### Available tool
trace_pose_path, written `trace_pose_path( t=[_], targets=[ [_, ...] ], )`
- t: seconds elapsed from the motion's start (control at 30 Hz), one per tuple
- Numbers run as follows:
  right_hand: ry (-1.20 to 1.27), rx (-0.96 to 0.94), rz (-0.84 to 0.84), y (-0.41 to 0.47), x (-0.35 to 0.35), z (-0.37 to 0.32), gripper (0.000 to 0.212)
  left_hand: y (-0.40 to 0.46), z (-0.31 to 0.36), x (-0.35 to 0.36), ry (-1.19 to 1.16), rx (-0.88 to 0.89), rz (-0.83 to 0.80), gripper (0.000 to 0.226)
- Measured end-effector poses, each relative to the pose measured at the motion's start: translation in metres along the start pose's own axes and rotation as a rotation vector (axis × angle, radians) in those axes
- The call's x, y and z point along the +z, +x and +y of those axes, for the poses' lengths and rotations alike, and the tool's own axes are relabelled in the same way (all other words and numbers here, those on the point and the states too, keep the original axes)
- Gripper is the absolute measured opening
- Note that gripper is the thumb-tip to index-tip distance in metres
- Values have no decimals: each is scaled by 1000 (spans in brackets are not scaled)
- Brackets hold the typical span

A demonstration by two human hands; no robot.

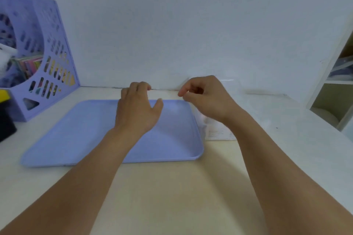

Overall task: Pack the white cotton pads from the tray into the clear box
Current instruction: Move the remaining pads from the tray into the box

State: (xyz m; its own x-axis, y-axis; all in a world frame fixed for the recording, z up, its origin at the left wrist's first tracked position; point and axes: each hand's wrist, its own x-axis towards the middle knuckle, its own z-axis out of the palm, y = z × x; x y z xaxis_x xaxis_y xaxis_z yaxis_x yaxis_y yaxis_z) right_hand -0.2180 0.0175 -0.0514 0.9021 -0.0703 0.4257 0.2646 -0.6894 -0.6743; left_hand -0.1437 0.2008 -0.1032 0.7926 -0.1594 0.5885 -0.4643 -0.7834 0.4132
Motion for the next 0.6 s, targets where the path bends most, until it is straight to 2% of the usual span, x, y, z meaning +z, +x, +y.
trace_pose_path(
  t=[0.07, 0.13, 0.23, 0.33, 0.43, 0.5, 0.6],
  targets=[
    [-76, -133, -49, -4, 23, -5, 16, 4, -19, -4, 269, -248, -230, 63],
    [-144, -242, -53, -6, 39, -7, 16, 5, -35, -1, 300, -412, -406, 68],
    [-151, -288, -84, -7, 49, -5, 15, 10, -44, 3, 228, -389, -466, 56],
    [-148, -288, -103, -7, 52, -1, 16, 11, -39, 3, -23, -408, -451, 43],
    [-86, -221, -30, -5, 47, 2, 16, 5, -23, 0, -450, -409, -383, 53],
    [-45, -115, 28, -1, 36, 4, 33, 2, -9, -5, -738, -357, -333, 63],
    [100, 69, -78, 1, 16, 3, 63, -2, 12, -14, -915, -181, -264, 73]
  ],
)
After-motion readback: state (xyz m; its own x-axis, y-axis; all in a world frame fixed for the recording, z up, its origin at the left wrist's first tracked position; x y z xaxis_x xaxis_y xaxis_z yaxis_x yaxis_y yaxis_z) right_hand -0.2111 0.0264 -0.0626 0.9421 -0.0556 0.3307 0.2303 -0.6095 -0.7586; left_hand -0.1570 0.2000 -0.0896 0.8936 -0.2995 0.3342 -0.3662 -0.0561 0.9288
